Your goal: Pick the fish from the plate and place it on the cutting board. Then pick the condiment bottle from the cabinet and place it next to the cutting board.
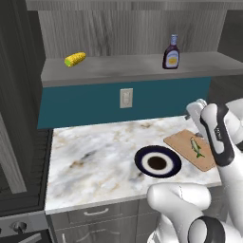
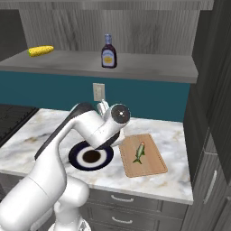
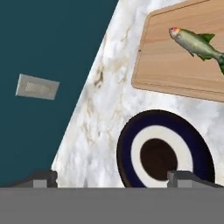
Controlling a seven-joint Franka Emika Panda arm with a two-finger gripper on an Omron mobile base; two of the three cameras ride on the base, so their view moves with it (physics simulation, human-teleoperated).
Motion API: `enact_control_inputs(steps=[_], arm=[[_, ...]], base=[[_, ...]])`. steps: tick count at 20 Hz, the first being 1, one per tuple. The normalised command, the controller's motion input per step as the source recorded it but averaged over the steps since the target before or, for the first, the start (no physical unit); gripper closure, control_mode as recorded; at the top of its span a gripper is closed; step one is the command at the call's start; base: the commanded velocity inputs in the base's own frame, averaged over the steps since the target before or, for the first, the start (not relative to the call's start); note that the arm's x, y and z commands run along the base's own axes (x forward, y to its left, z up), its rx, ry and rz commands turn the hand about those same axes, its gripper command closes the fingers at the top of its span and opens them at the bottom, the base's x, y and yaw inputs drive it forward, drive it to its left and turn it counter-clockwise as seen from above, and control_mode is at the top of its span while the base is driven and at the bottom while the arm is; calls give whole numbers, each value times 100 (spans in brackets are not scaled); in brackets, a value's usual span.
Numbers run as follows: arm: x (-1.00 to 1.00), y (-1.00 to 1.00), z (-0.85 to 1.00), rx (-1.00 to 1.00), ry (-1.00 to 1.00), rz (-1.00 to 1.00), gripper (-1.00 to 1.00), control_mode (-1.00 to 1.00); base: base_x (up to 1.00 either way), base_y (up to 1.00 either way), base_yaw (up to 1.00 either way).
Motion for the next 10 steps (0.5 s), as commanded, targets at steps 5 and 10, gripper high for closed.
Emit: enact_control_inputs(steps=[5, 10], arm=[[0, 16, 2, 24, 0, -20, -100, -100], [0, 1, 0, 28, 5, -18, -100, -100]], base=[[0, 0, 0], [0, 0, 0]])
